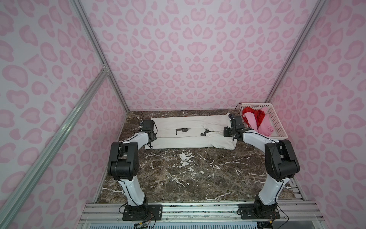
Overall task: Fold and stack t-shirts
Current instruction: Fold the T-shirt.
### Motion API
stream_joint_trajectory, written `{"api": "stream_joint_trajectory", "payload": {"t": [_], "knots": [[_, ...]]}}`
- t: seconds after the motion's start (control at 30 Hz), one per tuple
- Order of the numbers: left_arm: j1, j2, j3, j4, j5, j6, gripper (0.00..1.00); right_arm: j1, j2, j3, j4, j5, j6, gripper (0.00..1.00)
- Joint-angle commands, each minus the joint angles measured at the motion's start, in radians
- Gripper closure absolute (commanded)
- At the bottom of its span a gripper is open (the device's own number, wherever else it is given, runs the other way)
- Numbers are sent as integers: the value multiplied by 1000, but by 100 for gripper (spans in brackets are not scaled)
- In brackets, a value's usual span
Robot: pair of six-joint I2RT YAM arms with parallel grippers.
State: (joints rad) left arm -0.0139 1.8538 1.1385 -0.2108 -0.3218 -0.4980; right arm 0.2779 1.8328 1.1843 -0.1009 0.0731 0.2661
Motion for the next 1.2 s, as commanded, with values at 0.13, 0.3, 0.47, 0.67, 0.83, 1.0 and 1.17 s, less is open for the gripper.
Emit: {"api": "stream_joint_trajectory", "payload": {"t": [0.13, 0.3, 0.47, 0.67, 0.83, 1.0, 1.17], "knots": [[3, 0, 6, 24, 24, 7, 96, 1, -12, 20, 20, 16, -5, 84], [3, -64, -10, 26, 45, 7, 84, 11, -95, 3, -3, 32, 2, 73], [3, -137, -32, 21, 60, 6, 83, 76, -205, 2, -48, 47, 15, 70], [4, -226, -79, 28, 103, -2, 83, 178, -223, 17, -80, 95, 40, 70], [3, -280, -110, 24, 112, 11, 83, 236, -186, 3, -42, 5, 84, 70], [3, -285, -123, 26, 119, 6, 83, 326, -19, 65, 35, -107, 104, 71], [2, -337, -152, 44, 152, -13, 83, 369, 228, 330, 29, -238, 124, 73]]}}
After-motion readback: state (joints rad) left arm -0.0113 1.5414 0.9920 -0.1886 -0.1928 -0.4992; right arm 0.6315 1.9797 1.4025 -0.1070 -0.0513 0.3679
